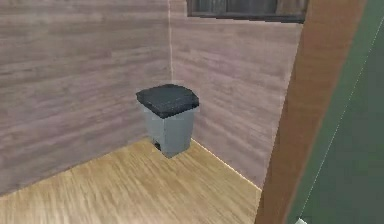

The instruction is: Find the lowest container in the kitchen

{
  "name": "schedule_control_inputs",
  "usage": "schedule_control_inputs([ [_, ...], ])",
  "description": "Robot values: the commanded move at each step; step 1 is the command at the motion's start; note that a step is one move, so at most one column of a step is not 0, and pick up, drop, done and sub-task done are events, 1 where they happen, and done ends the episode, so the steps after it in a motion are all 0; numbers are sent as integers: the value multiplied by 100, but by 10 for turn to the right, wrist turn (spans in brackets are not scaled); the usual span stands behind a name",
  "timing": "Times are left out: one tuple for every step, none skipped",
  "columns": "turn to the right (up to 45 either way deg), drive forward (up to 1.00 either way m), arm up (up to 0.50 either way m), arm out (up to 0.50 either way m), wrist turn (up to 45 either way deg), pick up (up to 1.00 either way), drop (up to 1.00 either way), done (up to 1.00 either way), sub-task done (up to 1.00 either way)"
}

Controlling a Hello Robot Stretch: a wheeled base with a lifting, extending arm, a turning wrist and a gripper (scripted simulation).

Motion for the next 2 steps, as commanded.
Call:
schedule_control_inputs([
  [90, 0, 0, 0, 0, 0, 0, 0, 0],
  [0, 10, 0, 0, 0, 0, 0, 0, 0],
])
